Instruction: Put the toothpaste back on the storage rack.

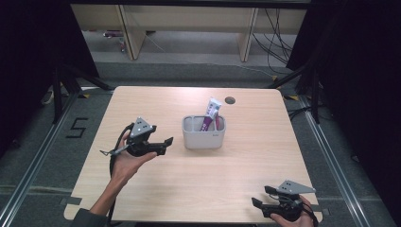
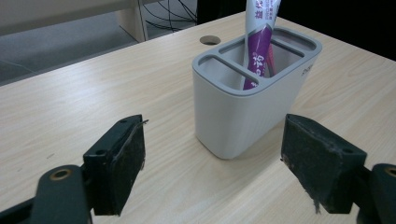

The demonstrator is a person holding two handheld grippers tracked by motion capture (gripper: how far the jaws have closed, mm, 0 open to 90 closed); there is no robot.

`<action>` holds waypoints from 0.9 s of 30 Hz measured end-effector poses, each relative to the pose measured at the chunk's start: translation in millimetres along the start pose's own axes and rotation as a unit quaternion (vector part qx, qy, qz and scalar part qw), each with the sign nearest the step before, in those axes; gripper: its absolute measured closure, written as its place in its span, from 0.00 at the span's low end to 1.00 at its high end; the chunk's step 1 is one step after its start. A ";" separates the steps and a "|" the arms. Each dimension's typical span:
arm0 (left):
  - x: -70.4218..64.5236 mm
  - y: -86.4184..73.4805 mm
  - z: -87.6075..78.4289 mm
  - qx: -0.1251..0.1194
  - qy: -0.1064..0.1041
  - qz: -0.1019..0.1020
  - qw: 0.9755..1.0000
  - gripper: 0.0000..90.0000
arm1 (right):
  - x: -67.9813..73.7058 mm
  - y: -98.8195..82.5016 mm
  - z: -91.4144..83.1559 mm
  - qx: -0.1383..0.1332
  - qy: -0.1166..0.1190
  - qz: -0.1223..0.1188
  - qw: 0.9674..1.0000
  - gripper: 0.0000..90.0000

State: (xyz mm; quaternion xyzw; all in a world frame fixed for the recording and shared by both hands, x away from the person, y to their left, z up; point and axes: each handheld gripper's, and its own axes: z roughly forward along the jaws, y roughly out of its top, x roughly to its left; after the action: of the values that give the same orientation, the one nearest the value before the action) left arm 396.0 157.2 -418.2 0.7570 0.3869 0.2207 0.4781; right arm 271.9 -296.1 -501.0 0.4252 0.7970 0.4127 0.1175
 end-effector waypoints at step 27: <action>-10.2 -42.4 -26.4 0.003 -0.022 0.002 1.000 0.24 | 0.8 0.1 0.2 -0.002 0.004 0.003 1.000 0.31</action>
State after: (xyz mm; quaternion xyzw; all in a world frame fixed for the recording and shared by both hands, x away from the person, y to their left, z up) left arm 355.4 174.0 -444.0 0.7638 0.3760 0.2037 0.4835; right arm 271.6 -295.3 -500.9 0.4257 0.7954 0.4162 0.1136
